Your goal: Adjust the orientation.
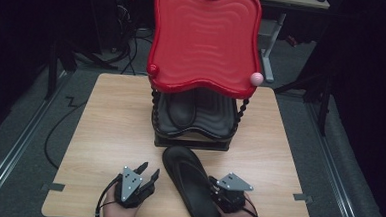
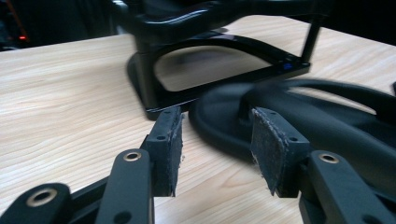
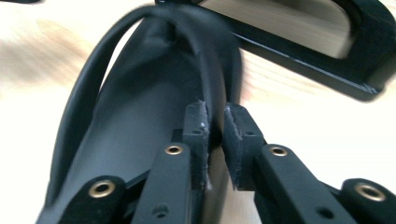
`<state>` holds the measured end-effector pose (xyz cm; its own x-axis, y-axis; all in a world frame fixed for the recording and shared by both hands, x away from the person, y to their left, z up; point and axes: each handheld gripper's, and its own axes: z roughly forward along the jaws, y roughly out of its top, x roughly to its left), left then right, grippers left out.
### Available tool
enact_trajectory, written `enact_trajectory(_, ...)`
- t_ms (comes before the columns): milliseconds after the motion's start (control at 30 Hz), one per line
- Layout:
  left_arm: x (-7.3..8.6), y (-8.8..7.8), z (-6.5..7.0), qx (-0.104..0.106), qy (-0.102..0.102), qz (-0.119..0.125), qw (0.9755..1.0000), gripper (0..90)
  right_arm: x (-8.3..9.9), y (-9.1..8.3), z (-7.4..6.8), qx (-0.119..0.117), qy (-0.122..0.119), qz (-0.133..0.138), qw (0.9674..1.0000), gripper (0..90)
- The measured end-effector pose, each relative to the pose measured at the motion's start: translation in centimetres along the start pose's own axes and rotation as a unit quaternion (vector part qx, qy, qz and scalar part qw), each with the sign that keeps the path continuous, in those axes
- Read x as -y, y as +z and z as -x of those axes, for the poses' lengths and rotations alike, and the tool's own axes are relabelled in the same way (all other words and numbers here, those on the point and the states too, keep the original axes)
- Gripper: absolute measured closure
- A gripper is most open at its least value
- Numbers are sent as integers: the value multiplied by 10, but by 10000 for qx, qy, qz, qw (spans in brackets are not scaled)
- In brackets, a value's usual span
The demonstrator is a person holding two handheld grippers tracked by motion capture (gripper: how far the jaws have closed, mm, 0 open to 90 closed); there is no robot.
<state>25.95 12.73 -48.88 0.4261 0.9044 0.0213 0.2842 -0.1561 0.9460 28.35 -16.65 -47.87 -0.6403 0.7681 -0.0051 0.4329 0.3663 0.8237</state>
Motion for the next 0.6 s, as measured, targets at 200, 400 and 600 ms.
enact_trajectory(200,-2,7,13,216,105,-9,9997,530,14,-16,22,416,291,69,9987,833)
enact_trajectory(400,-3,11,15,292,88,-24,9995,530,31,-3,26,436,203,-498,9976,895)
enact_trajectory(600,-3,10,12,261,-10,-19,9997,529,33,-3,6,185,-58,-575,9982,897)
